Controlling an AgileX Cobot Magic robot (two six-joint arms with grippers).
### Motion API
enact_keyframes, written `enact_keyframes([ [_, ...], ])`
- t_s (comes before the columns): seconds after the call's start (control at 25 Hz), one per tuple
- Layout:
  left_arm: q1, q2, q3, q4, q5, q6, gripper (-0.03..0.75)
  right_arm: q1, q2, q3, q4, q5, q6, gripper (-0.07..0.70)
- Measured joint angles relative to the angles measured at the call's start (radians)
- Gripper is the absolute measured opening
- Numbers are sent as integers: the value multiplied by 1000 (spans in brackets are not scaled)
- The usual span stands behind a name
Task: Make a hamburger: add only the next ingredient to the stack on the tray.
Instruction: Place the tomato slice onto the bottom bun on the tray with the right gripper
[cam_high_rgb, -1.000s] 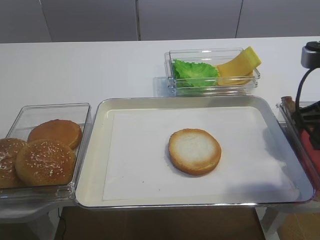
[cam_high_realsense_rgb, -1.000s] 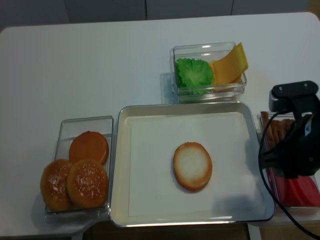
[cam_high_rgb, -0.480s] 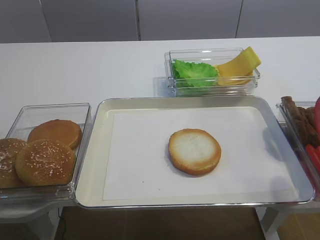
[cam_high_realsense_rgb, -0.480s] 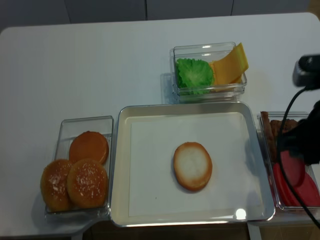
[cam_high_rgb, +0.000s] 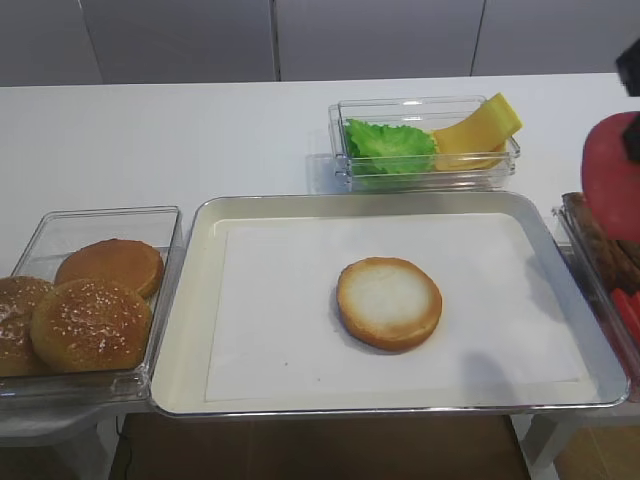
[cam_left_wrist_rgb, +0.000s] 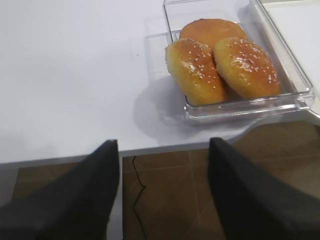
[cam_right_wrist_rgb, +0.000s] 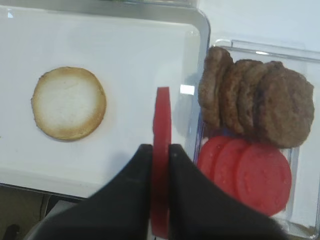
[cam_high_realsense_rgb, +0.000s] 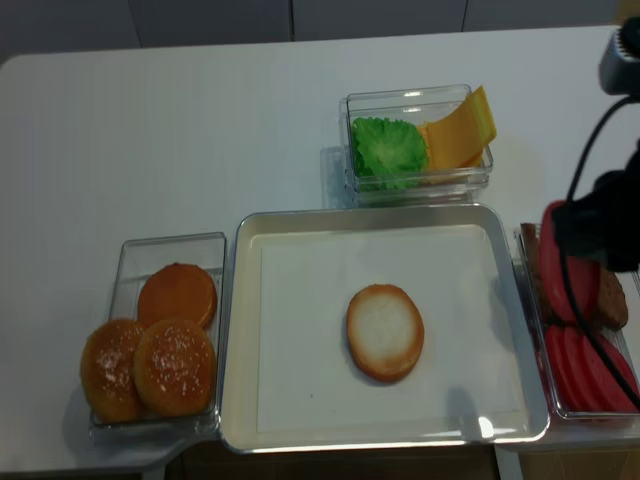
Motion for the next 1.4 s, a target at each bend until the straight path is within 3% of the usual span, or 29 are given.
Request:
enact_keyframes([
  [0.36,0,0,0,0,0,0,422,232,194,-61,-83,-64,76,58],
  [0.56,0,0,0,0,0,0,422,298,338,-106,-141,-101,82,58],
  [1.04,0,0,0,0,0,0,422,314,481,-114,-155,-195,80,58],
  [1.4,0,0,0,0,0,0,422,314,535,-116,-160,-207,57,58],
])
